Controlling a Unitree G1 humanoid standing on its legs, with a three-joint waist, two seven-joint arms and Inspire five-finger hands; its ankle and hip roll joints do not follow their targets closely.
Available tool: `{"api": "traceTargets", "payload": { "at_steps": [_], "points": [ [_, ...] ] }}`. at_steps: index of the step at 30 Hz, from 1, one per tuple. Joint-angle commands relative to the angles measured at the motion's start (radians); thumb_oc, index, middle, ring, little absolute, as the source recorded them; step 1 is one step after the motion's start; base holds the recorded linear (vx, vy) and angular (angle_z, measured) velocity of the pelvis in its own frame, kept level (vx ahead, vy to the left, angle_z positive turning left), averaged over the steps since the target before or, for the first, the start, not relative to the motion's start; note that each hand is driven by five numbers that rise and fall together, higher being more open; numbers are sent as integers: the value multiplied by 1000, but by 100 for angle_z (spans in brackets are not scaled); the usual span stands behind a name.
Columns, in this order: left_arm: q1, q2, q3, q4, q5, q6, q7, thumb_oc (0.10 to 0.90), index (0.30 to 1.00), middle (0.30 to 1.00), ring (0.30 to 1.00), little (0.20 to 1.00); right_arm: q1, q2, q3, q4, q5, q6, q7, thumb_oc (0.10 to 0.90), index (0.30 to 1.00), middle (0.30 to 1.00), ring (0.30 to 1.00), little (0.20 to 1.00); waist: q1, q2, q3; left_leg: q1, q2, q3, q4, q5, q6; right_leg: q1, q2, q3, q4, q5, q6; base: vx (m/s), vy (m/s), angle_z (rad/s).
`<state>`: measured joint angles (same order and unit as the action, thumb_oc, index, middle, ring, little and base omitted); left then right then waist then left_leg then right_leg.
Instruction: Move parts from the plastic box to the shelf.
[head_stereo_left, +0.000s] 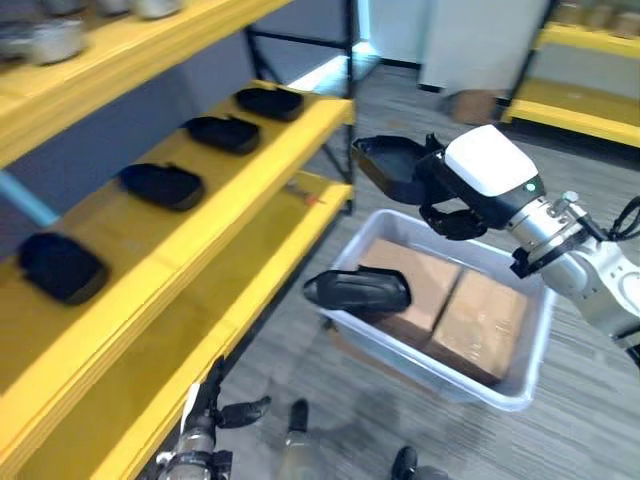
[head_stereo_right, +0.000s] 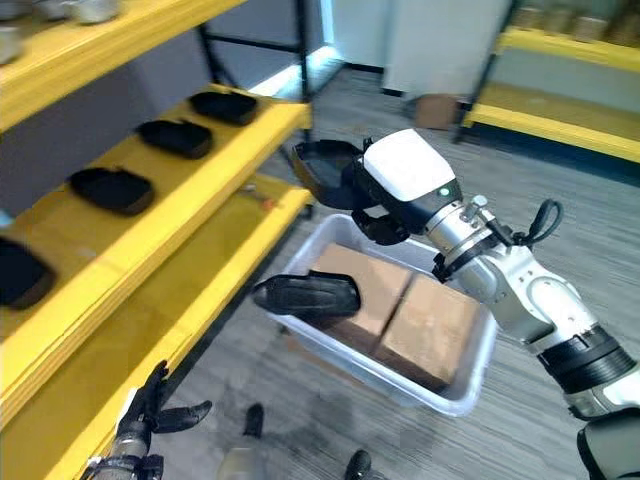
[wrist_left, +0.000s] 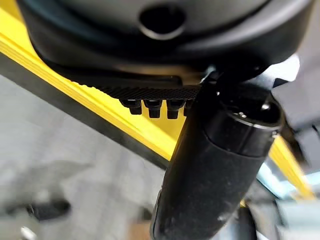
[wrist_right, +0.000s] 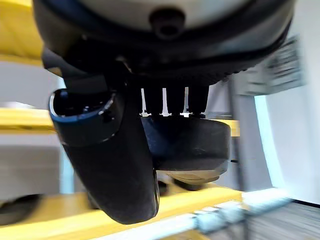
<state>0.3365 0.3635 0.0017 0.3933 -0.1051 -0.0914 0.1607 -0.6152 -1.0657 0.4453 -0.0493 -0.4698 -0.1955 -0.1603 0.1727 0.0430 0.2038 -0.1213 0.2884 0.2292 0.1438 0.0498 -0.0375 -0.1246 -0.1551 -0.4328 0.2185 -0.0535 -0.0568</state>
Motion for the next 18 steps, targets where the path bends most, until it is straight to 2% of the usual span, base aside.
{"api": "traceTargets", "payload": {
  "at_steps": [1,2,3,4,7,8,9,12,18],
  "points": [
    [-63,43,-3,-117,14,-74,37,900,1000,1000,1000,1000,-91,-21,-151,-68,-2,12,-133,400,300,300,300,300,-48,-48,-62,42,175,-39,-66,320,-187,163,18,-33,-180,-13,121,-86,23,145],
    [-73,44,-9,-123,15,-73,36,900,1000,1000,1000,1000,-79,-29,-163,-83,-14,12,-137,400,300,300,300,300,-72,-50,-68,62,208,39,-25,319,-196,160,9,-70,-175,-11,117,-57,50,137],
    [-75,46,-10,-120,17,-71,32,900,1000,1000,1000,1000,-50,-31,-186,-87,-19,18,-141,400,300,300,300,300,-78,-46,-77,83,205,44,-49,291,-197,161,4,-86,-173,-17,119,-57,95,91],
    [-74,42,-16,-124,17,-70,26,900,1000,1000,1000,1000,-19,-36,-213,-104,-26,20,-139,400,300,300,300,300,-93,-44,-89,106,215,77,-53,275,-200,164,-5,-107,-169,-18,122,22,176,75],
    [-78,36,-23,-136,33,-67,12,900,1000,1000,1000,1000,80,-33,-317,-138,-23,24,-138,400,300,300,300,300,-120,-26,-119,135,177,118,-178,225,-186,185,-40,-144,-156,1,157,75,218,87],
    [-80,37,-25,-134,38,-66,7,900,1000,1000,1000,1000,100,-25,-333,-141,-25,24,-132,400,300,300,300,300,-117,-26,-126,138,161,114,-188,209,-178,191,-52,-149,-153,8,164,128,322,83],
    [-77,45,-17,-143,45,-66,4,900,1000,1000,1000,1000,128,-15,-362,-156,-25,23,-130,400,300,300,300,300,-109,-32,-132,141,133,105,-191,192,-165,202,-85,-158,-141,21,178,127,293,43],
    [-77,65,-6,-145,74,-64,-3,900,1000,1000,1000,1000,164,-7,-410,-184,-41,22,-123,400,300,300,300,300,-97,-48,-138,137,93,105,-197,152,-141,218,-142,-190,-120,43,205,81,240,32],
    [-81,78,18,-122,85,-61,13,900,1000,1000,1000,1000,173,14,-433,-197,-78,31,-123,400,300,300,300,300,-81,-78,-143,143,25,92,-222,115,-111,227,-198,-205,-108,81,243,36,143,18]
  ]
}}
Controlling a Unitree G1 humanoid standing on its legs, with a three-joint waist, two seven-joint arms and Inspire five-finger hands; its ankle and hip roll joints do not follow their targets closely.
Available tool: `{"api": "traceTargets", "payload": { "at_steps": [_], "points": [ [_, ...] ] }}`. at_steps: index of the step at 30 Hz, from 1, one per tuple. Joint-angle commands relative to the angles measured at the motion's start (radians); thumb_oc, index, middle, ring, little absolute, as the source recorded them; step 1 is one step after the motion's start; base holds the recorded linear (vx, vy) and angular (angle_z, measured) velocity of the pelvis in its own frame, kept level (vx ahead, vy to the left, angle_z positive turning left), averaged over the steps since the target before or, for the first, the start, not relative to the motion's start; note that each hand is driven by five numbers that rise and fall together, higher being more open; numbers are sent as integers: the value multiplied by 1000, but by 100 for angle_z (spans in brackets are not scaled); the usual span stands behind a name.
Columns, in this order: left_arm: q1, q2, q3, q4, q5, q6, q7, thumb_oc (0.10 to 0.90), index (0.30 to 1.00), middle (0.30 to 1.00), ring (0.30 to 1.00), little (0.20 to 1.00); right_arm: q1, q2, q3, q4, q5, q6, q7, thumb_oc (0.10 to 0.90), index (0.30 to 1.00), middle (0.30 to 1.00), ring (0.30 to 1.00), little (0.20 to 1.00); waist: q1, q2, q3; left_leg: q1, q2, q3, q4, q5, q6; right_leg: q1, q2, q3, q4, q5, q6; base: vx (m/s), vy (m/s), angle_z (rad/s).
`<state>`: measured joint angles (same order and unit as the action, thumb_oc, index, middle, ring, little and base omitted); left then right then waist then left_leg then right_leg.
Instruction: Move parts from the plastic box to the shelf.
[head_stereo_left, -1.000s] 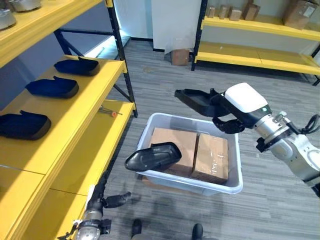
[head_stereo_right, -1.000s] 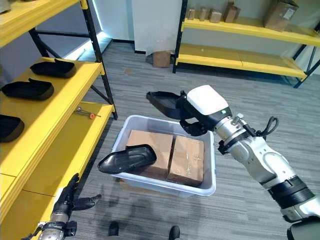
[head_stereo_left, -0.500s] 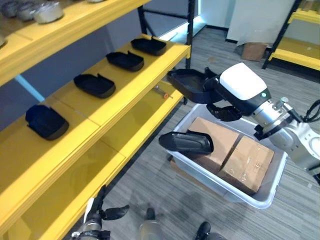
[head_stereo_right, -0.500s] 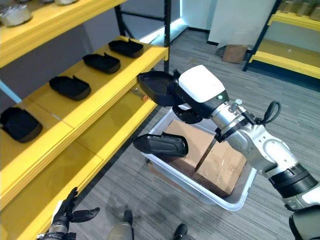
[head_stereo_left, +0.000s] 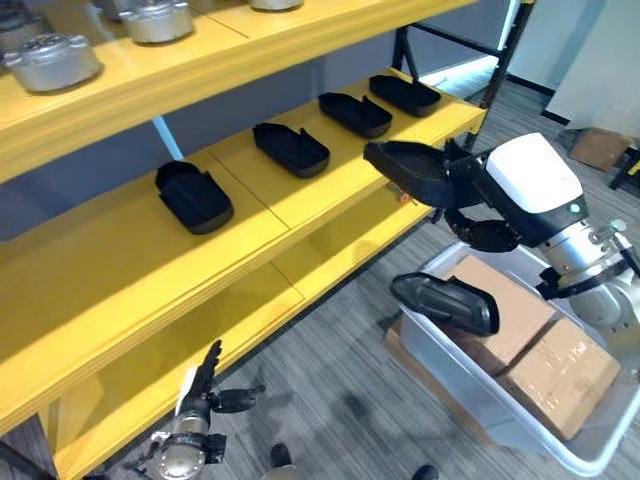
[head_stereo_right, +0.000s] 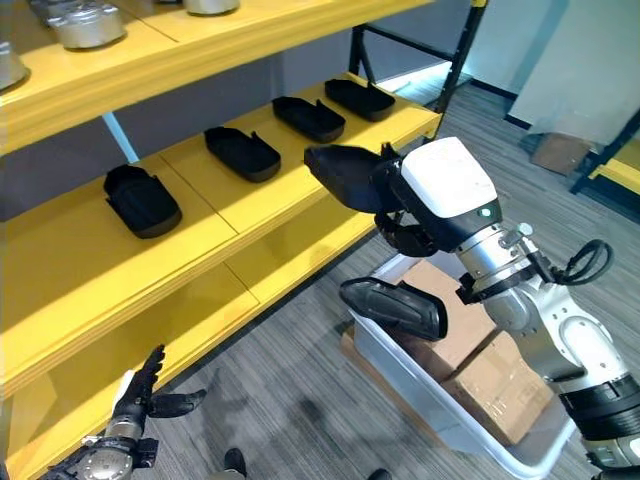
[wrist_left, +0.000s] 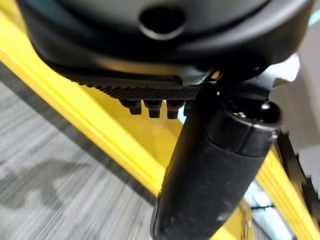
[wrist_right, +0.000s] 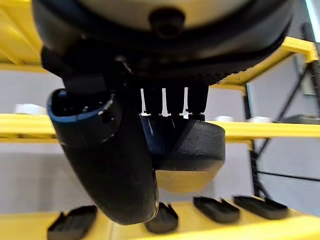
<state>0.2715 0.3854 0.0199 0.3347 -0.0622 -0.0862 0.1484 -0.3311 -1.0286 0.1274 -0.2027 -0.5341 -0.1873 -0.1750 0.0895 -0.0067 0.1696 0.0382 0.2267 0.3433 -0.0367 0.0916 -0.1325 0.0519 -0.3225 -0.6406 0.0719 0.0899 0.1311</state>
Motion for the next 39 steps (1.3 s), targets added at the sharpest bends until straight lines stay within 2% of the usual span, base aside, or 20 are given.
{"api": "traceTargets", "payload": {
  "at_steps": [1,5,11,17,21,23,26,29,30,31,32,33,34,35,36,37,38,39],
  "points": [
    [-15,57,2,-60,48,-66,25,900,1000,1000,1000,1000,-114,-21,-117,-52,-20,22,-104,400,300,300,300,300,5,-37,-112,-21,75,-26,-42,67,-10,52,-42,-5,39,-54,65,37,113,10],
    [-17,65,5,-64,63,-66,32,900,1000,1000,1000,1000,-143,-20,-105,-69,-30,20,-97,400,300,300,300,300,19,-61,-121,-26,47,-43,-44,49,3,63,-61,-20,44,-36,85,48,90,13],
    [-13,59,8,-69,62,-69,34,900,1000,1000,1000,1000,-208,-11,-66,-77,-33,17,-89,400,300,300,300,300,38,-86,-127,-34,34,-57,-44,40,11,71,-68,-34,49,-24,98,24,36,5],
    [0,60,19,-81,63,-69,37,900,1000,1000,1000,1000,-324,40,28,-37,-21,26,-81,400,300,300,300,300,89,-118,-122,-42,15,-80,-41,24,23,85,-76,-54,48,3,114,32,39,13],
    [22,77,39,-84,55,-76,55,900,1000,1000,1000,1000,-439,118,122,26,-30,44,-89,400,300,300,300,300,142,-137,-108,-59,-30,-91,16,-40,51,98,-109,-53,24,64,126,46,146,16],
    [39,89,67,-106,47,-79,73,900,1000,1000,1000,1000,-496,154,170,65,-48,58,-88,400,300,300,300,300,173,-140,-98,-51,-70,-101,27,-78,81,91,-142,-45,51,109,131,36,261,9],
    [40,99,79,-126,47,-82,86,900,1000,1000,1000,1000,-489,200,187,78,-70,67,-82,400,300,300,300,300,188,-139,-75,-37,-132,-119,40,-122,130,75,-209,-26,155,190,131,57,332,21],
    [28,124,70,-136,63,-83,85,900,1000,1000,1000,1000,-474,210,191,62,-77,60,-67,400,300,300,300,300,177,-126,-54,-15,-163,-138,28,-129,159,51,-237,3,269,249,131,66,272,38],
    [18,147,77,-162,79,-81,88,900,1000,1000,1000,1000,-461,206,190,50,-77,54,-60,400,300,300,300,300,162,-113,-41,-2,-172,-149,6,-125,169,1,-216,44,343,206,131,61,216,41],
    [18,148,76,-162,79,-81,88,900,1000,1000,1000,1000,-459,205,189,49,-77,54,-59,400,300,300,300,300,163,-114,-41,-2,-172,-148,6,-125,169,-2,-217,46,346,204,131,74,172,45],
    [11,152,69,-161,80,-81,88,900,1000,1000,1000,1000,-439,200,182,41,-69,49,-48,400,300,300,300,300,146,-110,-40,5,-176,-162,-13,-119,170,-35,-174,113,344,165,125,14,73,35],
    [-7,155,52,-155,79,-81,88,900,1000,1000,1000,1000,-417,190,171,35,-60,42,-40,400,300,300,300,300,112,-103,-34,-2,-182,-184,-25,-93,176,-86,-93,215,311,100,85,124,93,38],
    [-45,156,26,-129,70,-82,89,900,1000,1000,1000,1000,-368,161,142,28,-26,36,-41,400,300,300,300,300,57,-81,-35,3,-181,-251,-41,-76,164,-162,63,412,219,-21,37,142,49,42],
    [-56,151,16,-119,71,-82,87,900,1000,1000,1000,1000,-350,153,127,19,-13,34,-40,400,300,300,300,300,37,-77,-32,7,-184,-281,-41,-79,159,-177,114,477,178,-42,23,151,5,112],
    [-59,152,14,-117,71,-83,87,900,1000,1000,1000,1000,-347,151,123,17,-12,34,-38,400,300,300,300,300,40,-76,-33,3,-181,-280,-42,-74,158,-178,117,476,171,-35,20,126,-42,149],
    [-76,141,-4,-98,75,-82,78,900,1000,1000,1000,1000,-314,147,97,-7,5,20,-46,400,300,300,300,300,-13,-84,-24,12,-202,-333,-47,-81,152,-223,214,601,91,-28,14,76,-35,151],
    [-78,142,-5,-97,74,-82,78,900,1000,1000,1000,1000,-309,147,92,-10,6,21,-44,400,300,300,300,300,-12,-83,-26,9,-200,-333,-47,-81,152,-221,217,600,82,-23,14,111,-91,71],
    [-87,137,-10,-102,81,-79,70,900,1000,1000,1000,1000,-311,143,88,-26,9,15,-50,400,300,300,300,300,-12,-98,-19,12,-212,-348,-48,-84,148,-243,223,561,26,18,13,46,-89,56]
  ]
}}
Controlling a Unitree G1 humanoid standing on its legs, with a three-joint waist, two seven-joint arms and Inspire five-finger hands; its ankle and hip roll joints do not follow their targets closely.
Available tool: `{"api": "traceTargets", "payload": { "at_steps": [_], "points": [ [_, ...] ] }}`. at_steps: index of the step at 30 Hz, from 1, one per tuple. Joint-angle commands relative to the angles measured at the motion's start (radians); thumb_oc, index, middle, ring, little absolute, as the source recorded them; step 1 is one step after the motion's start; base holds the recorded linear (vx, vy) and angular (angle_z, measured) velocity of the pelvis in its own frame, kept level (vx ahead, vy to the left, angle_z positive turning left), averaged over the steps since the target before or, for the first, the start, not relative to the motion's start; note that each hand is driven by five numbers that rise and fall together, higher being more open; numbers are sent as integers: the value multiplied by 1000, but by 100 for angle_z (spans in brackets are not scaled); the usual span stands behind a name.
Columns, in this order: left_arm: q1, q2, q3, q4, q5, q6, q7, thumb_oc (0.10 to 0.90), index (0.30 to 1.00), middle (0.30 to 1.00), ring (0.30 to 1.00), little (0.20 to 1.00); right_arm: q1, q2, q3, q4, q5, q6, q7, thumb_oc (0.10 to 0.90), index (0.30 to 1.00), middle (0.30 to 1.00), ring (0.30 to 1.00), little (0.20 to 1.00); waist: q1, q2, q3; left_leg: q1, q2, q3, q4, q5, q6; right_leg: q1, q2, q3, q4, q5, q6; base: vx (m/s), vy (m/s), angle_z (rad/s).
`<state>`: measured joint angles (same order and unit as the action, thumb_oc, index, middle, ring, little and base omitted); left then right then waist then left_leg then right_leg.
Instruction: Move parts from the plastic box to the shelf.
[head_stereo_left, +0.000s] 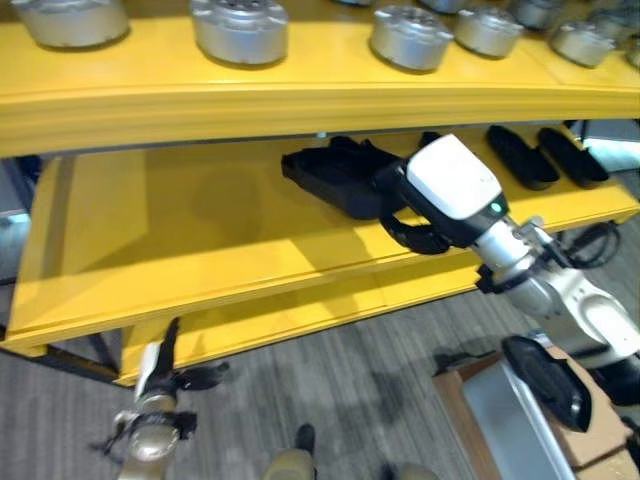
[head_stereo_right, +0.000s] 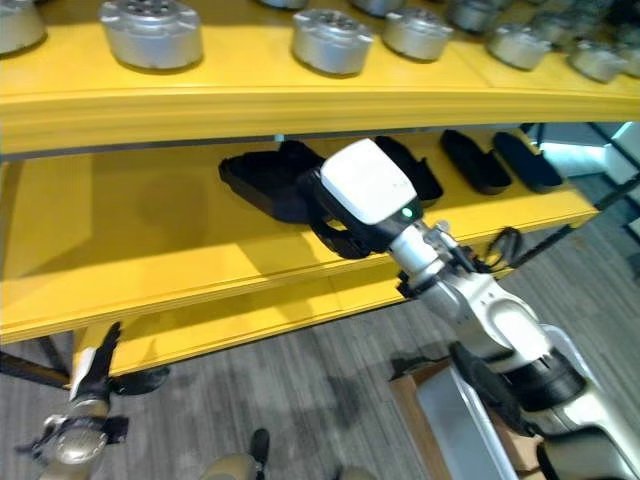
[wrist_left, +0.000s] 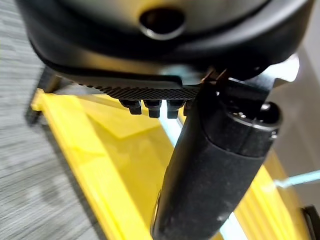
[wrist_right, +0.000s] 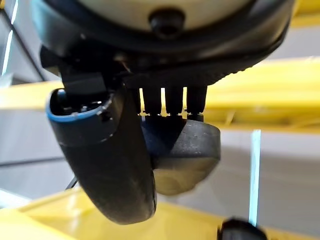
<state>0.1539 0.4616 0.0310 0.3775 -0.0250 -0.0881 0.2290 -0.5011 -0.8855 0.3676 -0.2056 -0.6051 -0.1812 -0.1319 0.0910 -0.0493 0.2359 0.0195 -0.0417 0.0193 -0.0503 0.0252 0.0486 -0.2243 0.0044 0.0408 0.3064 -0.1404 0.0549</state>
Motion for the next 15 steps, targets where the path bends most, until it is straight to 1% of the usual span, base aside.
{"api": "traceTargets", "payload": {
  "at_steps": [1,2,3,4,5,6,7,8,9,10,11,12,13,15],
  "points": [
    [33,53,-22,-149,48,-74,-11,900,1000,1000,1000,1000,-131,-4,-163,-29,77,9,-95,400,300,300,300,300,-21,-58,-90,29,53,-33,-34,-18,-34,40,-105,-145,-235,258,90,46,-89,60],
    [35,53,-22,-151,48,-72,-11,900,1000,1000,1000,1000,-128,-4,-165,-31,76,9,-95,400,300,300,300,300,-25,-58,-92,28,53,-38,-34,-17,-34,44,-106,-151,-241,260,90,53,-59,93],
    [37,44,-22,-152,55,-68,-20,900,1000,1000,1000,1000,-97,-12,-191,-32,88,8,-85,400,300,300,300,300,-35,-65,-100,27,45,-53,-33,-11,-38,73,-107,-152,-264,261,89,45,-66,91],
    [46,35,-25,-149,61,-69,-21,900,1000,1000,1000,1000,-82,-3,-203,-31,91,7,-88,400,300,300,300,300,-34,-68,-104,26,44,-56,-33,-10,-39,91,-111,-164,-267,259,86,73,-160,79],
    [62,18,-23,-146,61,-71,-25,900,1000,1000,1000,1000,-65,-1,-218,-26,108,4,-82,400,300,300,300,300,-43,-69,-122,18,47,-62,-37,-8,-51,128,-89,-148,-319,254,78,70,-184,88],
    [90,-2,-5,-144,49,-70,-30,900,1000,1000,1000,1000,-60,-1,-225,-36,117,0,-82,400,300,300,300,300,-41,-64,-139,18,51,-56,-37,1,-54,151,-95,-182,-342,269,74,107,-176,46],
    [94,-7,-4,-142,45,-66,-33,900,1000,1000,1000,1000,-57,-1,-228,-43,117,-2,-81,400,300,300,300,300,-43,-60,-147,23,53,-56,-37,-7,-56,161,-88,-178,-346,258,74,48,-83,11],
    [95,-8,-4,-143,45,-66,-34,900,1000,1000,1000,1000,-55,-2,-229,-45,117,-1,-80,400,300,300,300,300,-44,-61,-145,20,52,-57,-37,1,-56,158,-89,-180,-345,265,72,58,-89,-34],
    [100,-12,-3,-130,39,-64,-35,900,1000,1000,1000,1000,-52,5,-234,-52,123,-7,-78,400,300,300,300,300,-43,-56,-153,26,60,-57,-37,0,-60,169,-86,-189,-347,254,68,45,-65,-27],
    [101,-12,-3,-130,39,-64,-35,900,1000,1000,1000,1000,-50,5,-235,-52,123,-7,-77,400,300,300,300,300,-43,-54,-154,31,63,-59,-37,-10,-61,176,-83,-190,-348,246,70,68,-107,-13],
    [102,-12,-6,-133,40,-63,-37,900,1000,1000,1000,1000,-49,6,-233,-51,124,-8,-77,400,300,300,300,300,-44,-54,-158,33,64,-63,-37,-1,-63,184,-83,-188,-351,249,63,29,-45,-8],
    [102,-12,-6,-133,40,-63,-37,900,1000,1000,1000,1000,-49,6,-233,-51,124,-8,-77,400,300,300,300,300,-44,-54,-158,33,64,-63,-37,-1,-63,184,-83,-188,-351,249,63,45,-85,-6],
    [107,-15,-3,-135,37,-61,-33,900,1000,1000,1000,1000,-52,11,-232,-54,126,-8,-79,400,300,300,300,300,-41,-49,-166,39,71,-63,-37,-10,-66,199,-80,-192,-359,236,63,60,-62,-6],
    [106,-17,-8,-135,34,-57,-33,900,1000,1000,1000,1000,-51,11,-231,-59,127,-10,-79,400,300,300,300,300,-41,-47,-168,37,74,-64,-37,-1,-70,204,-78,-198,-358,235,58,16,-74,6]
  ]
}}
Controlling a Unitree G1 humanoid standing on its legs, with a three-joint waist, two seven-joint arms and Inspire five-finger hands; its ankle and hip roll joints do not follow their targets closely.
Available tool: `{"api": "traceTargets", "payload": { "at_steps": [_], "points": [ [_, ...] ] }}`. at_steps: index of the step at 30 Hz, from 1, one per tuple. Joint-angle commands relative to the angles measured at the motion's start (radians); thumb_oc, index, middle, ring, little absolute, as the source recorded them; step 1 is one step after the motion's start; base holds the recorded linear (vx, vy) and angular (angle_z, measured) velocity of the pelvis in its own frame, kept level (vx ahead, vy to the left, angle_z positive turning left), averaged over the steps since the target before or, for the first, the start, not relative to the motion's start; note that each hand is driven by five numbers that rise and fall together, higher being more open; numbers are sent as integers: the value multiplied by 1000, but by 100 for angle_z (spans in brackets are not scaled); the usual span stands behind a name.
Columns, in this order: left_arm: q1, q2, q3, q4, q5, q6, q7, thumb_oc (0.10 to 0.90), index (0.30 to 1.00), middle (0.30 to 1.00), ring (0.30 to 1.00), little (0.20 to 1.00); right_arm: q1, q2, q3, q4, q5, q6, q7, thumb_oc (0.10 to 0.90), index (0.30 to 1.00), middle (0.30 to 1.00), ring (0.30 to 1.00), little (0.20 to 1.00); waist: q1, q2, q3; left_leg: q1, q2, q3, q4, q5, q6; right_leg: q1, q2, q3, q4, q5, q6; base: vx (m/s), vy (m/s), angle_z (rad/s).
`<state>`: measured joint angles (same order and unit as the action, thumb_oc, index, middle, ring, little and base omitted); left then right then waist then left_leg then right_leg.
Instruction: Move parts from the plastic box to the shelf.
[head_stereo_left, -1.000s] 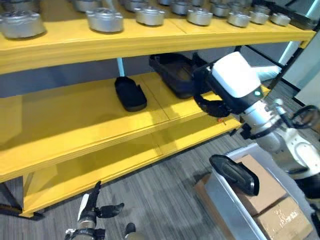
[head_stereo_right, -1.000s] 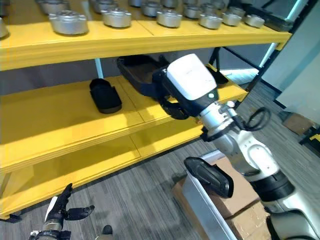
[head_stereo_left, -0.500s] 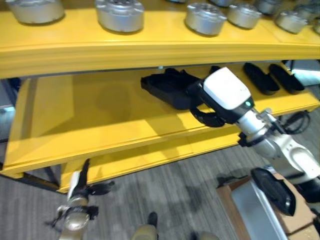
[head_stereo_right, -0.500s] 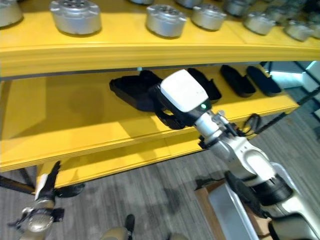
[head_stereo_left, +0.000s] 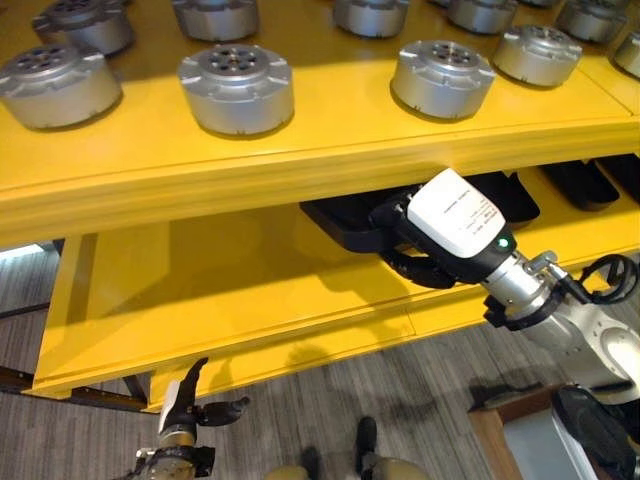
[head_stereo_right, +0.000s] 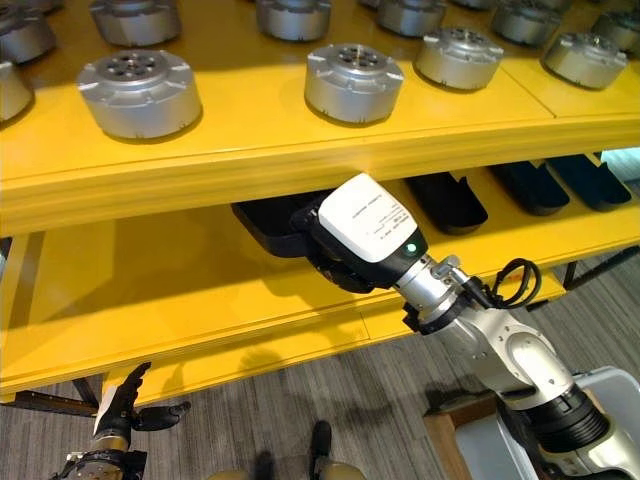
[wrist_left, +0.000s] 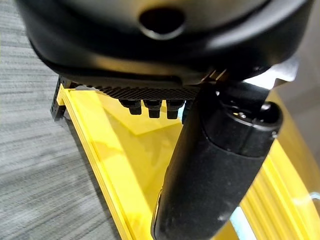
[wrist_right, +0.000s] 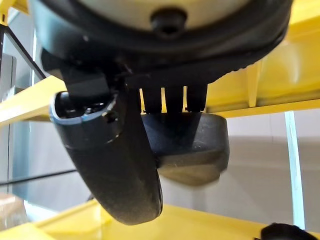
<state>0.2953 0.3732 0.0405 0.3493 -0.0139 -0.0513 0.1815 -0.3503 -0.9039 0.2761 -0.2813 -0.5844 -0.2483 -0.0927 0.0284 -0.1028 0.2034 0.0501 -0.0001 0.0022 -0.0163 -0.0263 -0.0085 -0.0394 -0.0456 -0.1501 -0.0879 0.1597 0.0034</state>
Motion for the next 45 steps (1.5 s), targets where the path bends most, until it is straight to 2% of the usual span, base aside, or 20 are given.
{"api": "traceTargets", "payload": {
  "at_steps": [1,10,12,13,14,15,16,17,19,21,23,24,26,36,45],
  "points": [
    [-36,69,-20,-108,22,-93,14,900,1000,1000,1000,1000,-202,32,-139,15,108,57,-118,400,300,300,300,300,22,6,-136,7,34,-49,-71,52,-15,24,-27,-7,36,-67,107,34,-85,16],
    [-33,59,-45,-105,12,-85,24,900,1000,1000,1000,1000,-271,49,-90,18,125,58,-135,400,300,300,300,300,40,6,-151,30,53,-73,-71,50,-30,75,-16,-34,33,-100,88,20,-51,12],
    [-27,60,-38,-106,9,-87,29,900,1000,1000,1000,1000,-300,48,-71,23,135,52,-138,400,300,300,300,300,46,-1,-140,11,51,-81,-4,27,-30,78,-17,-35,40,-109,82,-28,-75,7],
    [-41,71,-39,-108,-3,-89,34,900,1000,1000,1000,1000,-333,40,-63,26,141,48,-148,400,300,300,300,300,60,-10,-97,-64,35,-89,154,-21,-52,75,-27,-39,60,-121,70,-135,-68,10],
    [-47,78,-38,-107,-13,-97,34,900,1000,1000,1000,1000,-363,38,-52,37,139,47,-164,400,300,300,300,300,70,-12,-74,-99,52,-117,195,-29,-65,67,-25,-40,70,-120,64,-122,-30,15],
    [-39,84,-37,-113,-25,-101,38,900,1000,1000,1000,1000,-394,45,-32,55,139,53,-176,400,300,300,300,300,85,-18,-66,-105,96,-172,209,-12,-76,65,-27,-22,78,-119,70,-64,143,23],
    [-22,88,-26,-125,-44,-102,45,900,1000,1000,1000,1000,-450,48,9,91,144,62,-180,400,300,300,300,300,85,-16,-68,-96,185,-256,151,51,-89,49,-38,4,105,-131,81,32,144,-11],
    [-20,86,-24,-126,-44,-101,44,900,1000,1000,1000,1000,-453,49,13,93,144,62,-181,400,300,300,300,300,83,-13,-71,-88,192,-255,140,48,-90,50,-33,4,108,-140,80,6,222,-23],
    [-16,87,-21,-134,-53,-100,50,900,1000,1000,1000,1000,-476,43,32,107,141,73,-182,400,300,300,300,300,75,1,-76,-100,251,-282,100,129,-102,34,-46,19,133,-154,85,27,200,-28],
    [-20,86,-21,-145,-61,-103,48,900,1000,1000,1000,1000,-489,40,41,112,139,80,-176,400,300,300,300,300,67,19,-90,-79,250,-291,57,116,-109,25,-49,22,152,-169,86,67,225,-10],
    [-24,85,-24,-151,-58,-101,44,900,1000,1000,1000,1000,-472,45,29,111,135,85,-171,400,300,300,300,300,58,34,-106,-63,248,-254,24,82,-117,29,-61,7,156,-173,89,58,201,-15],
    [-24,85,-25,-151,-58,-101,44,900,1000,1000,1000,1000,-468,44,27,109,134,86,-171,400,300,300,300,300,60,32,-105,-66,245,-255,23,90,-117,26,-63,7,156,-165,89,43,173,22],
    [-21,96,-26,-155,-51,-104,38,900,1000,1000,1000,1000,-452,75,19,110,130,91,-175,400,300,300,300,300,67,33,-116,-35,217,-240,-12,66,-110,39,-86,9,146,-148,102,95,285,20],
    [-11,126,-11,-143,-28,-98,37,900,1000,1000,1000,1000,-453,180,52,130,106,116,-139,400,300,300,300,300,98,1,-114,37,146,-157,-63,22,-52,33,-167,63,140,-109,166,41,197,-9],
    [8,119,-11,-142,-15,-93,29,900,1000,1000,1000,1000,-453,251,81,170,118,128,-117,400,300,300,300,300,109,-26,-121,53,138,-137,-71,10,-42,36,-181,73,132,-97,180,14,39,-8]
  ]
}}
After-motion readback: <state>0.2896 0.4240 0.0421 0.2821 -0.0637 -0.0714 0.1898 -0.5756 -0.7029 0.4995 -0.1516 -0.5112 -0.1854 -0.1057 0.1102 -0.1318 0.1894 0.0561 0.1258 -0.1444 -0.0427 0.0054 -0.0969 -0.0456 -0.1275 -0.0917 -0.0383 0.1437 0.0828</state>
